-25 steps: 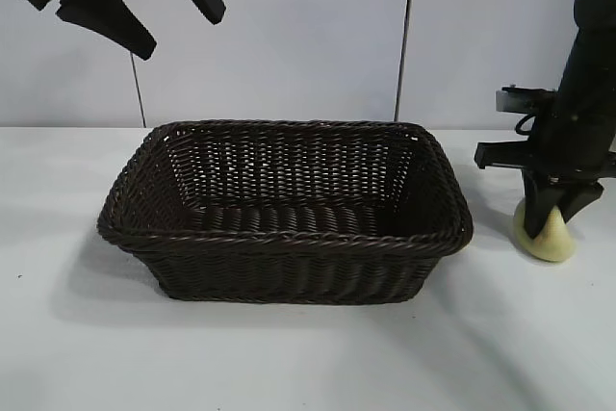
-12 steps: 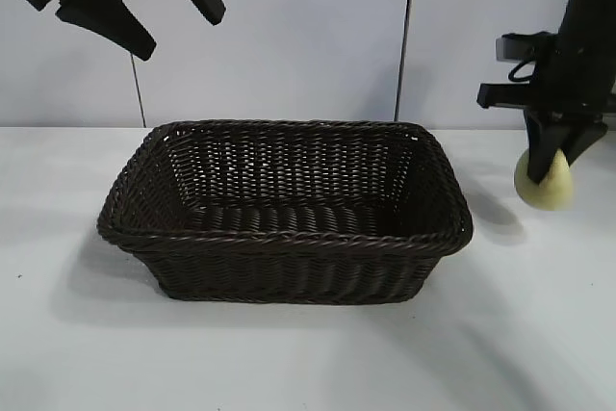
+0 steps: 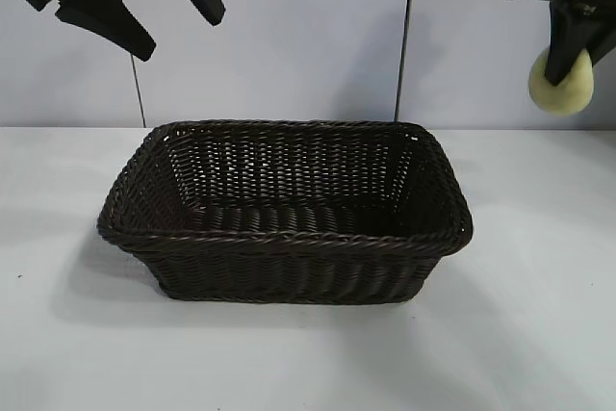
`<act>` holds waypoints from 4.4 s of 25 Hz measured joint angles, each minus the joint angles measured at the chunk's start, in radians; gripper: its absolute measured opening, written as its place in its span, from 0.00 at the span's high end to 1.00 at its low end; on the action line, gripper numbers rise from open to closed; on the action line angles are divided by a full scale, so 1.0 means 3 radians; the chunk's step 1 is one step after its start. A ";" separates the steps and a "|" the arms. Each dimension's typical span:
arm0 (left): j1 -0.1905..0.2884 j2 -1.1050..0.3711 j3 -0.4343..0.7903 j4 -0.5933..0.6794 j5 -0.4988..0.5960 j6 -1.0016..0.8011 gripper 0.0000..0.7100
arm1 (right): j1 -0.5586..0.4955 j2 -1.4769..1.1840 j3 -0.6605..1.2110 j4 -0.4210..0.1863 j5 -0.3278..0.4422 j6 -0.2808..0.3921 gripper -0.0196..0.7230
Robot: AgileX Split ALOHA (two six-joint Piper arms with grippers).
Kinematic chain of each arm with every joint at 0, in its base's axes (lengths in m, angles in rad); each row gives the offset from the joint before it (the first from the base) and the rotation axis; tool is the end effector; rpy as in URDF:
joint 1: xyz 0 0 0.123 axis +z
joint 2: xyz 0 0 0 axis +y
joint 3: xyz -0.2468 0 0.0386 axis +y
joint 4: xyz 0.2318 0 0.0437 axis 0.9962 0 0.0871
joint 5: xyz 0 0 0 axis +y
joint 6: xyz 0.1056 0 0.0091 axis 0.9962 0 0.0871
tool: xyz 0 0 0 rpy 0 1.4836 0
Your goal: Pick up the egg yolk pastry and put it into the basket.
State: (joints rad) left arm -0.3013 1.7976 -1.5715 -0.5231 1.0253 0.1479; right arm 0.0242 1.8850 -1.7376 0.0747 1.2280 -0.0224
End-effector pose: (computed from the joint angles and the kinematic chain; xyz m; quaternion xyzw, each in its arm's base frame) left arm 0.3421 -0.1537 0.2600 0.1261 0.9417 -0.2578 0.1758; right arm 0.3778 0.0166 0.2534 -0.0156 0.9892 0.0367 0.1407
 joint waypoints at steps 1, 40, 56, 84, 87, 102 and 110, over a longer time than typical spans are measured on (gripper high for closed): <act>0.0000 0.0000 0.0000 0.0000 0.0000 0.0000 0.24 | 0.0000 -0.0049 0.0000 0.0014 0.0012 0.0000 0.87; 0.0000 0.0000 0.0000 0.0000 0.0033 0.0000 0.24 | 0.1251 0.0335 0.0034 0.0673 -0.0190 -0.0017 0.87; 0.0000 0.0000 0.0000 0.0000 0.0037 0.0000 0.24 | 0.1251 0.0452 0.0034 0.0728 -0.0351 -0.0017 0.51; 0.0000 0.0000 0.0000 0.0000 0.0063 0.0000 0.24 | 0.0855 -0.0093 -0.0225 0.0665 0.0023 -0.0165 0.34; 0.0000 0.0000 0.0000 0.0000 0.0063 0.0000 0.24 | 0.0855 -0.0093 -0.0225 0.0662 0.0023 -0.0166 0.34; 0.0000 0.0000 0.0000 0.0000 0.0063 0.0000 0.24 | 0.0855 -0.0093 -0.0225 0.0588 0.0024 -0.0166 0.34; 0.0000 0.0000 0.0000 0.0000 0.0025 0.0000 0.24 | 0.0855 -0.0093 -0.0225 0.0585 0.0024 -0.0166 0.34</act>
State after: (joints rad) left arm -0.3013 1.7976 -1.5715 -0.5231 1.0328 0.1479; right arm 0.2806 1.8571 -1.8052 0.2503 1.2353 -0.0721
